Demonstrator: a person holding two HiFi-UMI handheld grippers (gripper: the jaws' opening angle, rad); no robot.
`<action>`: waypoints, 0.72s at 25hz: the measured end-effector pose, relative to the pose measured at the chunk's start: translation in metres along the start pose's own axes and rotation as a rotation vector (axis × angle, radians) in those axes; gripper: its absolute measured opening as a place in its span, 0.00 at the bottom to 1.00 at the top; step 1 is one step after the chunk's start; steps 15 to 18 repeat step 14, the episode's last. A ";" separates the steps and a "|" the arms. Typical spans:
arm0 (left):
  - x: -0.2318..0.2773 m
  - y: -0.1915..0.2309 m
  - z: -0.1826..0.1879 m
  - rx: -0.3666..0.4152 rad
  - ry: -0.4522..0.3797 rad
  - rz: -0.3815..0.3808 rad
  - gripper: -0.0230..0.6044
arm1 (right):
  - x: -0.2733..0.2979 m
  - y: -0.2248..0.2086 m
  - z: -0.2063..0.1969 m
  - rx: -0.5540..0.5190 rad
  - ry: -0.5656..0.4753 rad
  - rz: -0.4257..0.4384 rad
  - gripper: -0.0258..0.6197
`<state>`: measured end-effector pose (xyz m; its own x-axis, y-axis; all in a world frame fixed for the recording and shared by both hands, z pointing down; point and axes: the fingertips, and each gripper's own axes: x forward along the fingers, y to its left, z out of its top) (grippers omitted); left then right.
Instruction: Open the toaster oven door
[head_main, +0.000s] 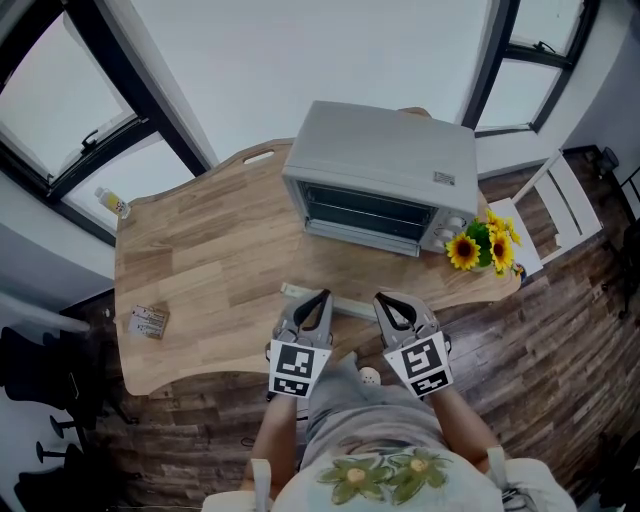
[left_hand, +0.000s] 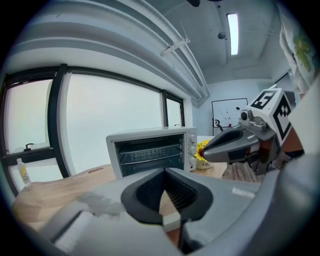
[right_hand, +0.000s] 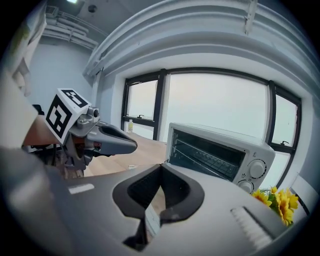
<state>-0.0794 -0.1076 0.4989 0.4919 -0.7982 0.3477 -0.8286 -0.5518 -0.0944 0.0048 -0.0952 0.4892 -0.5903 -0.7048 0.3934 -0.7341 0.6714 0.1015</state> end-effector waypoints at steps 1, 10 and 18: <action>-0.001 0.000 0.001 -0.001 -0.003 0.001 0.04 | -0.001 0.001 0.002 -0.003 -0.007 0.000 0.04; -0.012 -0.005 -0.001 0.003 0.002 0.011 0.04 | -0.006 0.007 0.009 -0.019 -0.031 0.003 0.04; -0.014 -0.007 -0.002 -0.004 0.002 0.018 0.04 | -0.008 0.007 0.010 -0.024 -0.035 0.006 0.04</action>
